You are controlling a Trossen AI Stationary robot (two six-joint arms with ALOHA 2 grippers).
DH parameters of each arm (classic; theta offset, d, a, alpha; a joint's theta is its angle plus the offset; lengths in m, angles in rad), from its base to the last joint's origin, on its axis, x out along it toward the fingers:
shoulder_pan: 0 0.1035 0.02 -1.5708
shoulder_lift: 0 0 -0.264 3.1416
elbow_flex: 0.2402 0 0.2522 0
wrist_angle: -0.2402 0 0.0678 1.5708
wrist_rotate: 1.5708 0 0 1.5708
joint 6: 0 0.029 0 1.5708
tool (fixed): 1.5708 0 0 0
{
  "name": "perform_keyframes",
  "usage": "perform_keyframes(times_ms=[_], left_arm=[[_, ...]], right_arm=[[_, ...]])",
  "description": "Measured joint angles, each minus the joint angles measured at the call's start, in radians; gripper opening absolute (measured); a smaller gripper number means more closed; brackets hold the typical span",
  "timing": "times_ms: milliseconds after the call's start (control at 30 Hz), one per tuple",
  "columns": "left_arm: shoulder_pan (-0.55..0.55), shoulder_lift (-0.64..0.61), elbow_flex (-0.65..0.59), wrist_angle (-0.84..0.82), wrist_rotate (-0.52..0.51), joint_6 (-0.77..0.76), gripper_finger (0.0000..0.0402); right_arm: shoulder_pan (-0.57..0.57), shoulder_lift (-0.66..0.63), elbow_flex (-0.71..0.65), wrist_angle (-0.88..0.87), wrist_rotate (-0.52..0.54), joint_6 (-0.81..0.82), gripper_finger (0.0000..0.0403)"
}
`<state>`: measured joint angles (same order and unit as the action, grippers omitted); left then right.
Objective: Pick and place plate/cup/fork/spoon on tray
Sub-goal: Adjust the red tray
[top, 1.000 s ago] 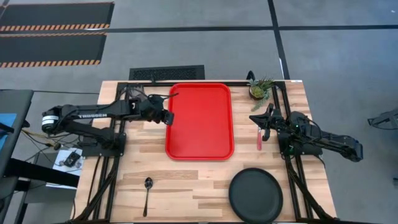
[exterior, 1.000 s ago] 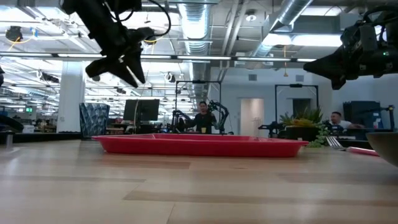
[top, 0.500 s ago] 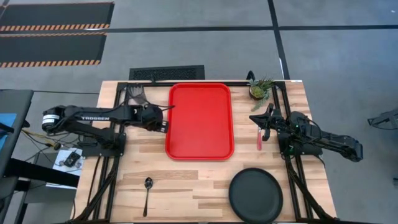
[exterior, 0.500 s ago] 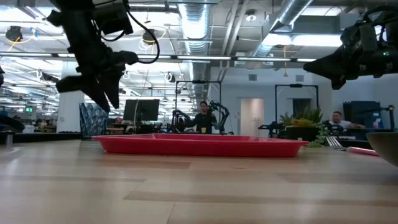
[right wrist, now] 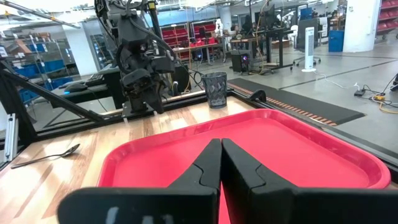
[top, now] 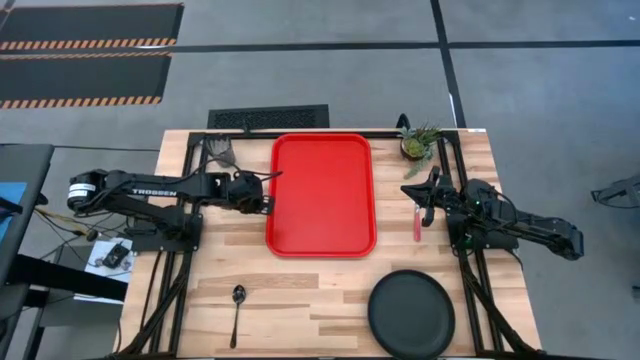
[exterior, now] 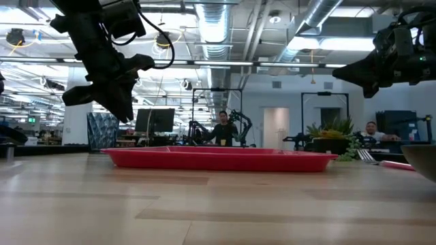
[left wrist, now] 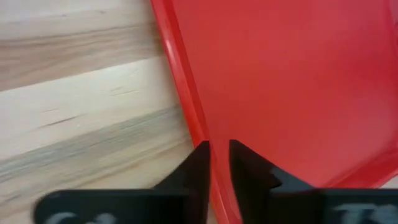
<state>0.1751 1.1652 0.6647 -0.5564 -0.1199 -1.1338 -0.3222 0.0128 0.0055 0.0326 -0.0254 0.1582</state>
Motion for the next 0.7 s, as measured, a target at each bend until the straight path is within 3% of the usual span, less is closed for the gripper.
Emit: perform_keyframes(times_ms=[167,300,500,700], left_arm=[[0.023,0.016,0.0,0.018,-0.041,-0.001,0.0127],[0.046,0.09,0.0,0.072,-0.041,0.026,0.0166],[0.066,0.233,-0.001,0.132,-0.046,0.025,0.0174],[0.066,0.297,-0.001,0.173,-0.061,0.045,0.0152]], right_arm=[[0.0,0.0,0.0,-0.001,0.0,0.0,0.0033],[0.0,0.0,0.0,-0.001,0.0,0.0,0.0033],[0.0,0.0,0.0,0.0,0.001,0.0,0.0033],[0.0,0.0,0.0,0.001,0.001,0.0,0.0033]])
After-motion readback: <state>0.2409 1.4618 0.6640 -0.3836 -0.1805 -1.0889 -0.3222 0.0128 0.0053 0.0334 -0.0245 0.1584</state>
